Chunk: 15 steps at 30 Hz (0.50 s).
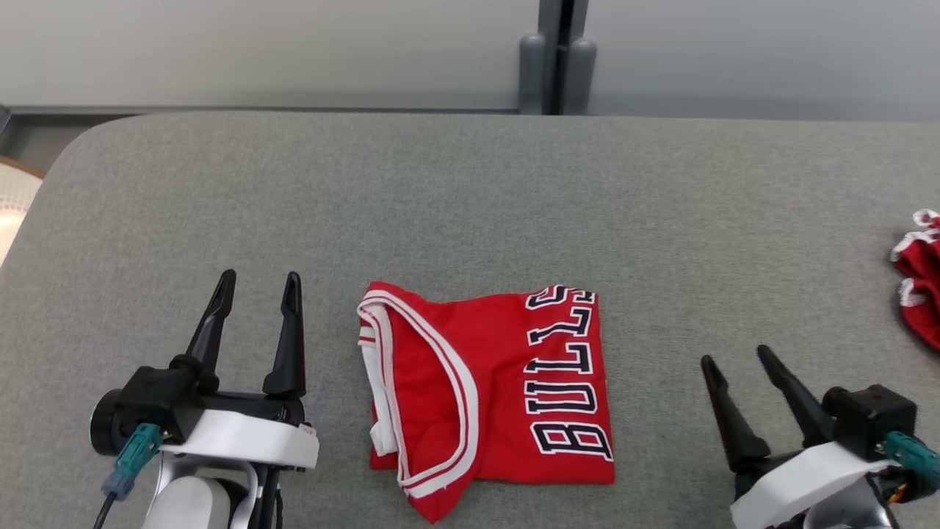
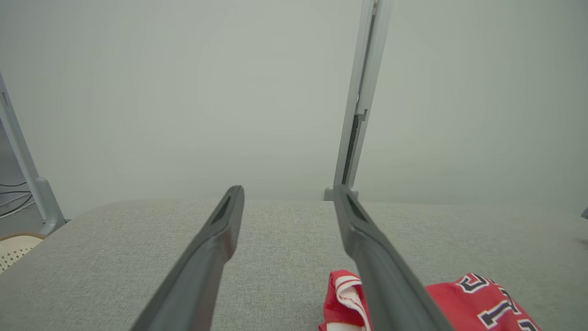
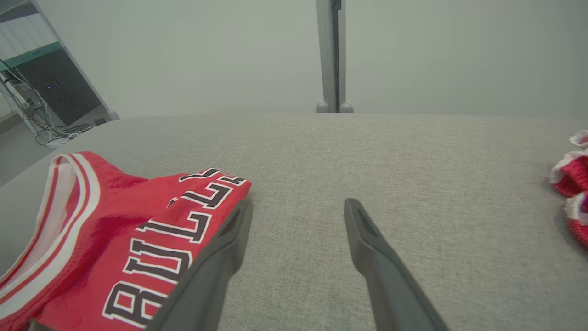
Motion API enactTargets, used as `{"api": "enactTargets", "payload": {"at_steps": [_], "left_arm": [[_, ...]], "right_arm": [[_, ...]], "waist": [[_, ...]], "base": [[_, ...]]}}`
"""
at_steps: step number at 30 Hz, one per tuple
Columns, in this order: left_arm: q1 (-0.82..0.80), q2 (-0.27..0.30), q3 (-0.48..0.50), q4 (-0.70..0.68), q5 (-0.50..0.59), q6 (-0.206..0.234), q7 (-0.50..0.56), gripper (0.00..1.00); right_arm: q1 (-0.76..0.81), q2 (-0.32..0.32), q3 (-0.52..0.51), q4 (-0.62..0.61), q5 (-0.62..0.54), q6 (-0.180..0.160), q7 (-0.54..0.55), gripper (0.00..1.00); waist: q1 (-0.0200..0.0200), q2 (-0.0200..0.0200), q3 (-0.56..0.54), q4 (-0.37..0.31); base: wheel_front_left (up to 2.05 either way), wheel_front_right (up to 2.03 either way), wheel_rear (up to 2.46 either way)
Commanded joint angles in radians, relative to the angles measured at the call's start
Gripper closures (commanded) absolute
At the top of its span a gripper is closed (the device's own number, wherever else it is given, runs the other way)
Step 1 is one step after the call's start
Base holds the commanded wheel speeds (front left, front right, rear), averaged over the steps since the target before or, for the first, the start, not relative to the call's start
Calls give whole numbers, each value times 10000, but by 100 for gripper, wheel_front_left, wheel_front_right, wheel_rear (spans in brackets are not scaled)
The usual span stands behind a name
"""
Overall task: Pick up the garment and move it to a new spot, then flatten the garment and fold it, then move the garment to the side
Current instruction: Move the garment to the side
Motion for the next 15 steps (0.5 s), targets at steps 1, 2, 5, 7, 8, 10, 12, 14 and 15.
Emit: {"api": "enactTargets", "payload": {"at_steps": [1, 2, 5, 7, 8, 10, 12, 14, 15], "left_arm": [[-332, -36, -36, 54, 22, -42, -115, 0], [-470, -85, -83, 88, 10, -95, -162, 0], [-876, -192, -212, 252, -12, -209, -306, 0], [-1004, -243, -223, 316, -16, -238, -354, 0], [-1121, -292, -229, 367, -26, -248, -403, 0], [-1297, -386, -248, 445, -39, -281, -493, 0], [-1437, -458, -275, 527, -35, -323, -525, 0], [-1539, -512, -285, 598, -21, -360, -567, 0], [-1545, -530, -274, 629, -10, -363, -572, 0]], "right_arm": [[-283, -53, 349, 361, 132, -2, -48, 0], [-374, -68, 536, 599, 197, -2, -57, 0], [-684, -78, 1113, 1315, 352, -2, -109, 0], [-826, -46, 1311, 1513, 452, -2, -187, 0], [-970, -61, 1482, 1710, 469, -2, -199, 0], [-1185, -98, 1735, 2049, 549, -2, -242, 0], [-1341, -147, 1940, 2365, 605, -2, -216, 0], [-1418, -191, 2057, 2594, 643, -2, -117, 63], [-1439, -231, 2085, 2657, 652, -3, -67, 100]], "waist": [[0, 0, 628, 595], [0, 0, 787, 746], [0, 0, 1192, 1143], [0, 0, 1313, 1250], [0, 0, 1436, 1337], [0, 0, 1641, 1463], [0, 0, 1769, 1585], [0, 0, 1845, 1651], [0, 0, 1865, 1660]], "base": [[0, 0, 0], [0, 0, 0], [0, 0, 0], [0, 0, 0], [0, 0, 0], [0, 0, 0], [0, 0, 0], [0, 0, 0], [0, 0, 0]]}}
